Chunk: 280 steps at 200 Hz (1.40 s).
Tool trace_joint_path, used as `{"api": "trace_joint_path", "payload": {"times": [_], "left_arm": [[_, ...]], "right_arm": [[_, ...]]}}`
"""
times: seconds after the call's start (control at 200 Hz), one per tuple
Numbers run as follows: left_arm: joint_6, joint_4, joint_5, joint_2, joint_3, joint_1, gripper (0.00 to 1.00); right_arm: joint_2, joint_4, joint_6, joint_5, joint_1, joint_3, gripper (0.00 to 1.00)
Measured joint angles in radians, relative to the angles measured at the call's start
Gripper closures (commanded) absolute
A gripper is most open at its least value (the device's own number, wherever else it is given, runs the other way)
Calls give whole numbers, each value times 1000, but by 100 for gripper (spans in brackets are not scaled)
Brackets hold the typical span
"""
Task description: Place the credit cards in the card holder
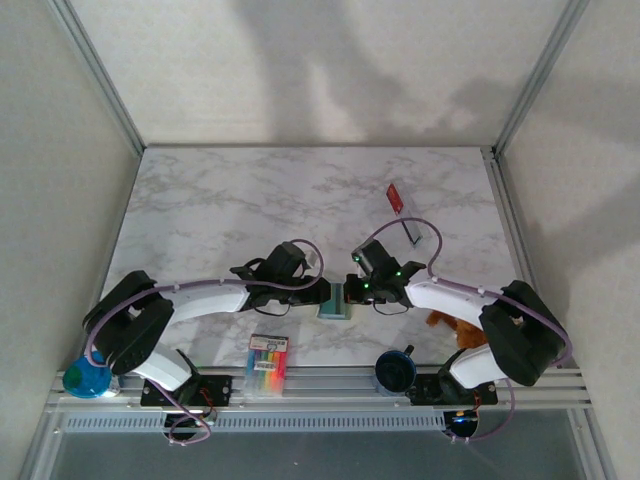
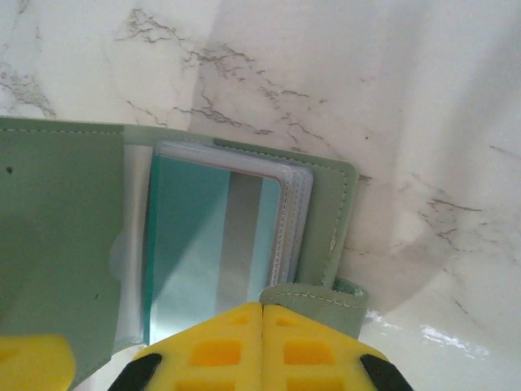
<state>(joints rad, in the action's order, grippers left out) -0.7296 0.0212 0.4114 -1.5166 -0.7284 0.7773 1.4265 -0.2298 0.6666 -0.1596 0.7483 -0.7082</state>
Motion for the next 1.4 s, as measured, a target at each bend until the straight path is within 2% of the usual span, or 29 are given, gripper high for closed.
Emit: {"api": "trace_joint_path", "payload": {"times": [0.08,0.185,0.265,0.335,0.441,0.571,0.671,0.736,0.816,0.881,0.971,1.046,1.402], "left_arm": [[3,-5,-24,31,2,-4,57],[15,-2,-42,76,12,-13,72],[29,7,-42,89,26,-15,78],[30,13,-40,88,42,-16,82],[31,25,-30,80,51,-16,87],[32,50,-13,69,51,-16,87],[35,66,0,48,50,-16,87],[35,77,12,30,49,-16,87],[35,89,23,6,43,-16,87],[35,95,33,-11,34,-15,86],[34,103,46,-25,26,-15,80],[31,110,57,-40,17,-15,68],[3,142,79,-106,-3,-32,62]], "right_arm": [[-9,-4,0,1,-17,0,100],[-16,-22,-1,2,-29,0,100],[-16,-37,-2,2,-31,0,100],[-16,-51,-1,3,-32,-1,90],[-15,-74,-1,2,-32,-9,88],[-9,-82,-1,3,-33,-15,81],[-2,-90,-1,3,-34,-18,81],[2,-94,0,3,-34,-21,87],[4,-97,-5,2,-34,-24,100],[4,-98,-3,3,-34,-27,100],[4,-100,0,3,-34,-27,100],[3,-99,0,2,-34,-27,100],[12,5,4,-87,-35,-18,100]]}}
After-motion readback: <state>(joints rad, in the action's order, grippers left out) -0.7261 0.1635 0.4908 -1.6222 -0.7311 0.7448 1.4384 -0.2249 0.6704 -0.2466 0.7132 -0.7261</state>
